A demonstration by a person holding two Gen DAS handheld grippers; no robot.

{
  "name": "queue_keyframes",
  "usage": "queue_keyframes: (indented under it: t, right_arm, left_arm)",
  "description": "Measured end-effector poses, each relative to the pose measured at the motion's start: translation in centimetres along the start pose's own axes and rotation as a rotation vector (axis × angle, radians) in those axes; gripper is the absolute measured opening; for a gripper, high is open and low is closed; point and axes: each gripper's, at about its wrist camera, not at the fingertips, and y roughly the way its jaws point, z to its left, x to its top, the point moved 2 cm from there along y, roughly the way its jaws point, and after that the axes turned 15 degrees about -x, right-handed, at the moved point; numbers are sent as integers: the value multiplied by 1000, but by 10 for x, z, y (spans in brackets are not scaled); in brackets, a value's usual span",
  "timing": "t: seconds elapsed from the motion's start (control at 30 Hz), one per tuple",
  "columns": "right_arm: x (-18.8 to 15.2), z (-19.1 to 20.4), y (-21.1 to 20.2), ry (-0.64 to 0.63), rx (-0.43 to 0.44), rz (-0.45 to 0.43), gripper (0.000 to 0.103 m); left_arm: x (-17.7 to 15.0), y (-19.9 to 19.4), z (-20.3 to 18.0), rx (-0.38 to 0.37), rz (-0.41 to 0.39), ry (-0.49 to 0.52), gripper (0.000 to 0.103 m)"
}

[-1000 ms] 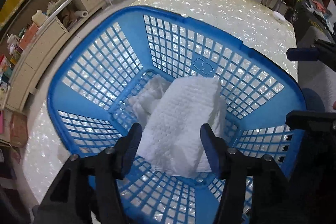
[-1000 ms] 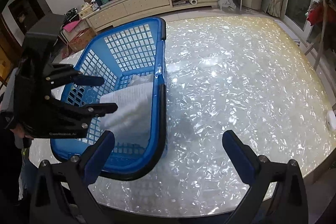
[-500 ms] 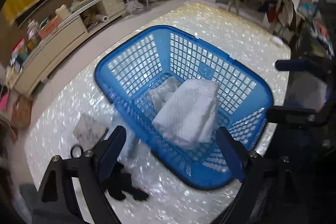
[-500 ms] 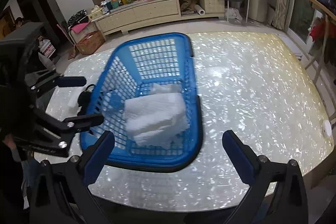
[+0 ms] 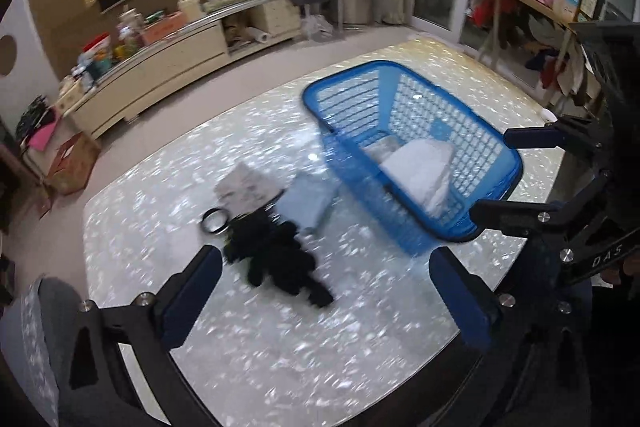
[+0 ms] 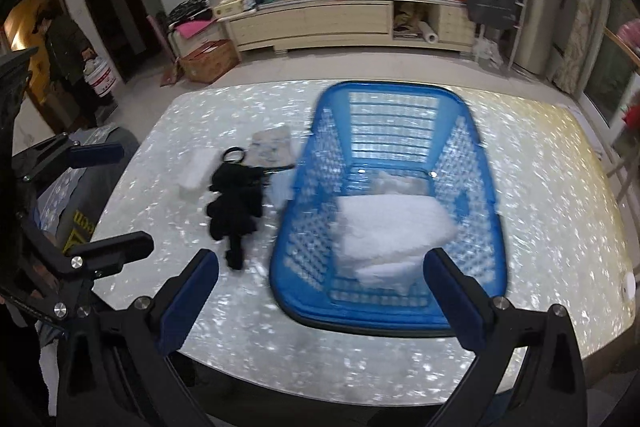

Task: Organize soft objects
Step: 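Move the right gripper toward the black plush toy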

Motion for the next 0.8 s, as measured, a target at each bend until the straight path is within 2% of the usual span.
queue_keyframes:
  t: [0.33,0.8]
  right_arm:
    - [17,65,18,-122,43,16,103]
    - [33,149,78,-259,68,100,103]
  left_arm:
    - [-48,-42,52,42,-29,-119,103]
    - [-96,-37,120,48,-12,-297,103]
